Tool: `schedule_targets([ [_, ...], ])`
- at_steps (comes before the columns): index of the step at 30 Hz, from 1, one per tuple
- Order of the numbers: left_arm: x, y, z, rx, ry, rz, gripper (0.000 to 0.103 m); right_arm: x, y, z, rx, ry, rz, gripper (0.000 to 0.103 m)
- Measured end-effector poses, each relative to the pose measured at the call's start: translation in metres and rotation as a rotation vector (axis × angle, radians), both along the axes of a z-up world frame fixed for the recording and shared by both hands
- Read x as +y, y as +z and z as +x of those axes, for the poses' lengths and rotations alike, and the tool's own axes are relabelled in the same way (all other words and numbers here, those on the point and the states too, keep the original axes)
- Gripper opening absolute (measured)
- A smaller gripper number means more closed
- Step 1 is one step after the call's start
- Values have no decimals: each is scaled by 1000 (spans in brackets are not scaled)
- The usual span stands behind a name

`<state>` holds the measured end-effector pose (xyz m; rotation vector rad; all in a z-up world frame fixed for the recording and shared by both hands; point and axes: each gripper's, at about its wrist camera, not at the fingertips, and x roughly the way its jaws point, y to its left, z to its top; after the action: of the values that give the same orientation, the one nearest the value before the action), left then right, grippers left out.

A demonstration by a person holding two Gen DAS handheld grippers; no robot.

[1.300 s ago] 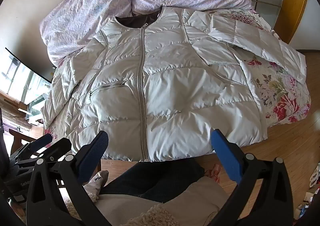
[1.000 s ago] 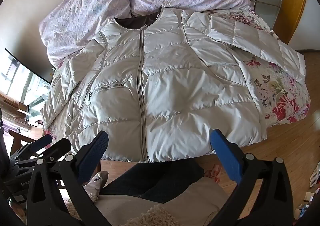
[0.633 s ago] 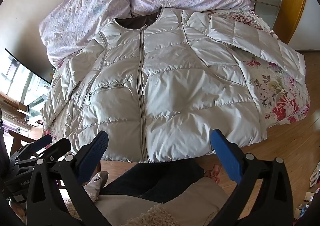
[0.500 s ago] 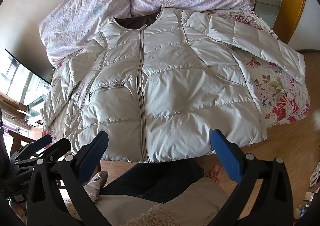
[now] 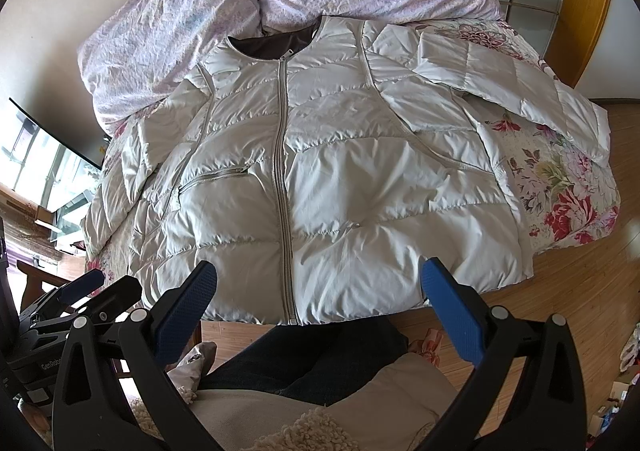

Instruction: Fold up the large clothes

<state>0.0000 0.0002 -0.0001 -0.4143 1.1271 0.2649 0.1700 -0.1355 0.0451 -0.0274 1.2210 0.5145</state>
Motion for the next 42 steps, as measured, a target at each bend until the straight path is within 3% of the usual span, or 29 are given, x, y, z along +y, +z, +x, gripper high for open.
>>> schedule_targets([
  [42, 0, 0, 0, 1, 1, 0, 101, -1, -1, 4, -1, 1, 0, 102],
])
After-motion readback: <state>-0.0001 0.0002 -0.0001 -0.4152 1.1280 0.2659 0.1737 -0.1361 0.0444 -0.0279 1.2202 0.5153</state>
